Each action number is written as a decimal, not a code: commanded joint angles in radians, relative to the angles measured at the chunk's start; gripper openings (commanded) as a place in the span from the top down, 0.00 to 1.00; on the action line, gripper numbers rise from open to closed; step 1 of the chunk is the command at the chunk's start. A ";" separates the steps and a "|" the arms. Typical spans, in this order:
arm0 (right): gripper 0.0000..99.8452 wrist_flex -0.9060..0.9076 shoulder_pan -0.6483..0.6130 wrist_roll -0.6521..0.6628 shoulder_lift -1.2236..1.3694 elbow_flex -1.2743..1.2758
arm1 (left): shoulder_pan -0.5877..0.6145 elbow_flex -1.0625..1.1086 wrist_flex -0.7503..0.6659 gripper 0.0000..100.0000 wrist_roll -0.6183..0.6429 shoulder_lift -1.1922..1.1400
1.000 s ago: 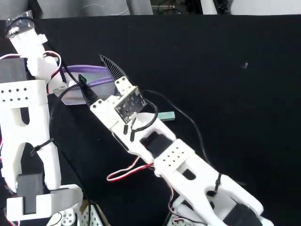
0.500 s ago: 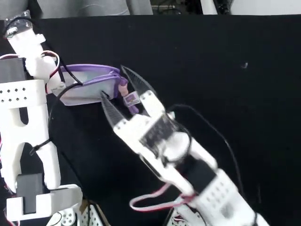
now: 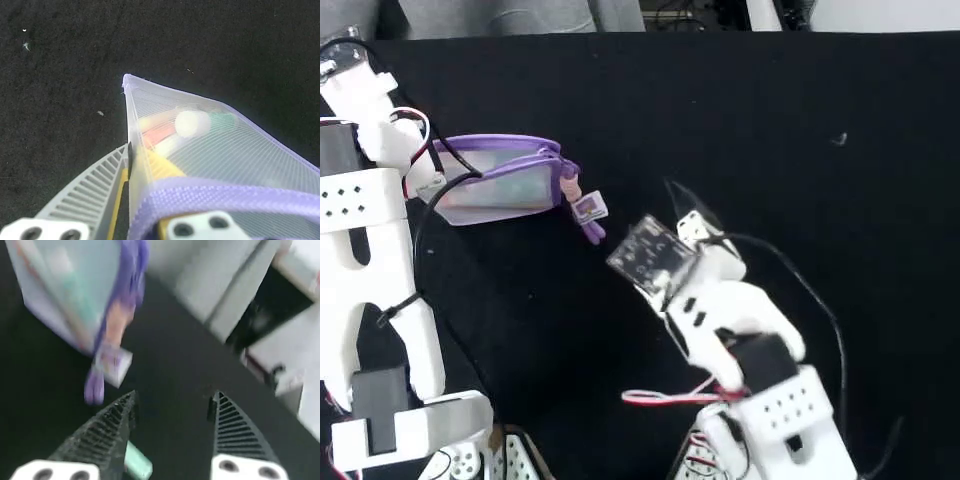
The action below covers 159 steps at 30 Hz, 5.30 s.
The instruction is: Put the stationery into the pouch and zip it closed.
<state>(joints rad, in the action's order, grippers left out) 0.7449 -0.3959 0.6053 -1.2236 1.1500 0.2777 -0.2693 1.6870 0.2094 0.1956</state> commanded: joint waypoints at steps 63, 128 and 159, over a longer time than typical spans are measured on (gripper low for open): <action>0.99 -0.080 0.140 0.041 0.433 -0.463 | -0.070 0.068 -0.080 0.97 0.011 0.014; 0.81 -0.939 -0.318 -0.678 0.664 -0.332 | -0.041 0.073 -0.083 0.97 0.011 0.014; 0.88 -0.264 -0.126 -0.559 0.171 -0.394 | 0.058 0.074 -0.086 0.97 0.006 0.005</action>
<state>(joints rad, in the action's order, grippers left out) 0.3291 -0.5677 0.0361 -0.9674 0.8048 0.3023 -0.2018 1.6241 0.2110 0.2048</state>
